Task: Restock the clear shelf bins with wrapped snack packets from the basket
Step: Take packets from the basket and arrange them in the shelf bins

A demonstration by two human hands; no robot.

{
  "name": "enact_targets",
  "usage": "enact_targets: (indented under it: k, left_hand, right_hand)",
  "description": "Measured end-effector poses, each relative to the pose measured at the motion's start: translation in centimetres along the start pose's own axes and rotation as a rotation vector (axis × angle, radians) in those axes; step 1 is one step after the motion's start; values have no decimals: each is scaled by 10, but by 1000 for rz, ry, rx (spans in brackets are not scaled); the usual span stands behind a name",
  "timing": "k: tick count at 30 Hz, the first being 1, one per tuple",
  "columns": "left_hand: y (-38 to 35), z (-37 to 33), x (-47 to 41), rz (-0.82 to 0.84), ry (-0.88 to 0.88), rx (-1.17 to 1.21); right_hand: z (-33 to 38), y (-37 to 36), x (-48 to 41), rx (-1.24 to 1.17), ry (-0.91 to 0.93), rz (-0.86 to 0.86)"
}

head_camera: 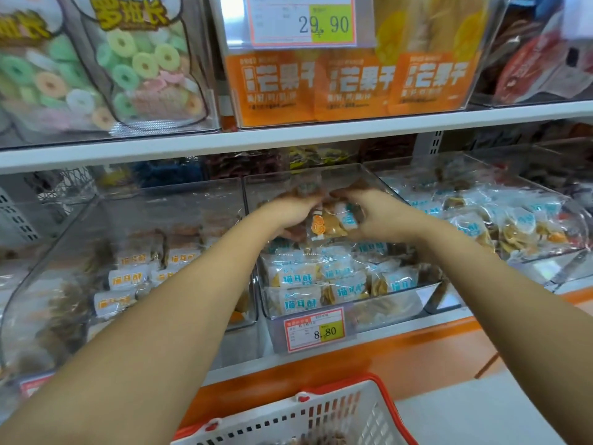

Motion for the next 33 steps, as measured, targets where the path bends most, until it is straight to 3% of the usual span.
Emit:
enact_targets:
  k: [2,4,7,9,11,14,16,18,20,23,30,33]
  left_hand:
    - [-6,3,3,174,53,69]
    - [-5,5,2,223,83,129]
    - [1,4,1,192,121,383]
    - [5,3,2,160,119,574]
    - [2,-1,7,209,123,640]
    - [-4,-1,4,257,86,586]
    - [-1,2,-4,164,23,368]
    - [5,4,-10,-8,-52,-185]
    - [3,4,-12,-75,-114,-574]
    - [-7,11,-15,-1,-107,-704]
    - [-5,16,-26,14,-157,-822]
    - [-6,16,-27,13,-180,-857]
  right_hand:
    - [2,7,4,-65,47,-60]
    - [2,13,8,-123,26,-143]
    - [-11,14,10,-255,-265,-327]
    - [-15,2,10,-573,-493,-232]
    - [-1,-19,6,-1005,-543,1]
    - [9,-29,-11,-1194,-536,-8]
    - [-7,-24,-23,-974,-619,-129]
    - [-31,-13,-37,-375,-638,-193]
    - [-39,-7,-53,-19,-594,-172]
    - [-40,-15,-71,152,-560,-29]
    - [-43,-20,-86,214,-460,-60]
    - [-43,-14,-82,186,-551,-149]
Point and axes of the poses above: each hand's wrist, its own x-axis away from the middle knuckle, its own y-axis out of the back of the hand, z = x × y, the point moved 5 cm from there along -x, towards the middle knuckle, and after that the axes turned 14 degrees about x, right-handed, at the moved point
